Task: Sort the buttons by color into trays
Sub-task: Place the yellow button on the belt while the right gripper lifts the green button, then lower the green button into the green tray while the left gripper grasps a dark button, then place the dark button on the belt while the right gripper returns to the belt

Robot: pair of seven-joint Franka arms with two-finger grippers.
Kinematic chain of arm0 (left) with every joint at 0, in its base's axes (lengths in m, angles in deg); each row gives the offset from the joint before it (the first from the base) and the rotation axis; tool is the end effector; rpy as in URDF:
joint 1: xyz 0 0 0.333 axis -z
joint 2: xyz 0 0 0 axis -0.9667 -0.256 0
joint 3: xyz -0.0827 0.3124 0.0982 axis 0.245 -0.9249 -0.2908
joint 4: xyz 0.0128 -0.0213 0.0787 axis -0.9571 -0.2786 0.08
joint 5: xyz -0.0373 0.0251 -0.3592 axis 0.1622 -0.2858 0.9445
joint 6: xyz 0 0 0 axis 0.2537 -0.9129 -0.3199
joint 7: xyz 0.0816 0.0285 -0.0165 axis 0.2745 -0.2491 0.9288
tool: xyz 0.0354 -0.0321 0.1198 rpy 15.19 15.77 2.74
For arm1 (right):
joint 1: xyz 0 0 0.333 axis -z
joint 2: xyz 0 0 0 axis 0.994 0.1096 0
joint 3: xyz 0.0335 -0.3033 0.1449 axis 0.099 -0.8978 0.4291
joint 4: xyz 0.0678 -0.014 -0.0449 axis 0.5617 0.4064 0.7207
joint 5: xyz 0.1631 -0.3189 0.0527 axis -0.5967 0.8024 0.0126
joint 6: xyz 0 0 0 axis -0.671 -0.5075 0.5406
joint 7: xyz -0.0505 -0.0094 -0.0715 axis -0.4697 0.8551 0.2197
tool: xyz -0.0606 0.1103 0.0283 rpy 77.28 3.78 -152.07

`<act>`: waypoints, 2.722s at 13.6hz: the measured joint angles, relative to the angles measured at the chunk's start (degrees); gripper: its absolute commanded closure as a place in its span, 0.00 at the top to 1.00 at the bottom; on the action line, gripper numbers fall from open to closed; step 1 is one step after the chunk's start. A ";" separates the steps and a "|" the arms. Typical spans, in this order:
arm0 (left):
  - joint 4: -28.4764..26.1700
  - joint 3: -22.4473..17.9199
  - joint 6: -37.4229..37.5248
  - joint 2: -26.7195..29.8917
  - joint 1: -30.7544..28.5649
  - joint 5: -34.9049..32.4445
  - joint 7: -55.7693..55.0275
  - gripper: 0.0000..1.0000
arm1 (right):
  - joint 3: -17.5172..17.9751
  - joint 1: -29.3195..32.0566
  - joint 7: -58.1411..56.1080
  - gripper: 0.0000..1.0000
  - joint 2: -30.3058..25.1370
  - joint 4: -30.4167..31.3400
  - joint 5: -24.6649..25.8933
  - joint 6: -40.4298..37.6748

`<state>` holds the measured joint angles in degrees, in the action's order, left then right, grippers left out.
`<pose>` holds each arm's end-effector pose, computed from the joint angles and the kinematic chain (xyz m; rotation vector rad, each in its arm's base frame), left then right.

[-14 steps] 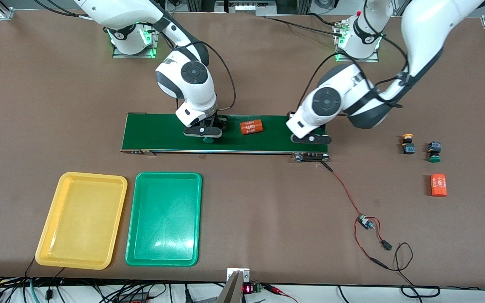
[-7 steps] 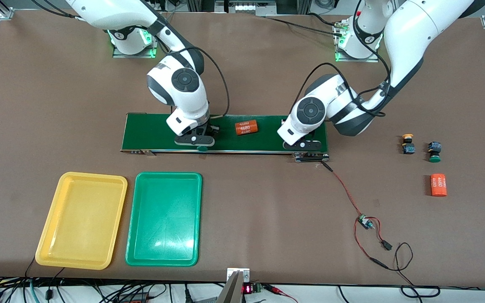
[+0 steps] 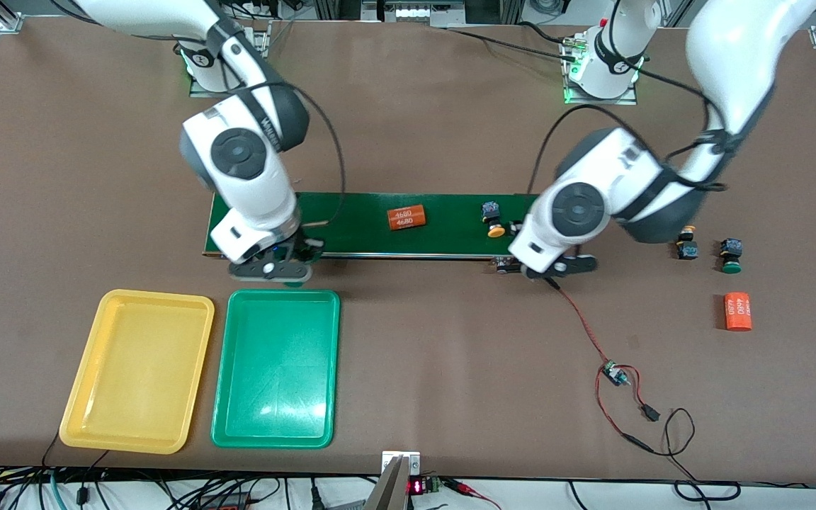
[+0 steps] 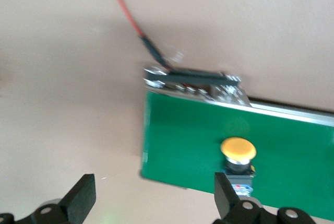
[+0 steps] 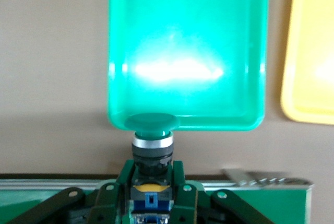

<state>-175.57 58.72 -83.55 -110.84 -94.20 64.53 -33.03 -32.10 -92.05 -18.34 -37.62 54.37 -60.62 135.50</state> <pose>0.5795 -0.2156 0.3741 -2.9494 -0.2965 0.4664 0.6022 0.2769 0.3766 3.0650 0.0502 0.1540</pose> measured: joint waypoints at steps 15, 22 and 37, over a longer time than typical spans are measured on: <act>-0.87 -17.21 -3.11 -0.98 -12.30 -2.53 36.23 1.00 | -3.19 4.59 -18.13 0.01 17.45 -10.56 -0.44 14.20; -22.36 -30.15 -24.51 5.33 -12.46 -2.51 49.68 1.00 | -4.46 5.10 -21.14 0.57 21.78 -11.65 -0.99 16.72; -27.69 -26.25 -32.07 12.22 -10.13 5.18 52.75 0.10 | -3.71 5.06 -21.14 0.95 18.60 -12.38 -9.07 12.36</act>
<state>-203.27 32.47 -115.62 -98.62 -104.32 69.71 19.71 -35.81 -86.99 -39.48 -19.02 42.00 -69.70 147.86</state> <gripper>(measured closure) 0.586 0.048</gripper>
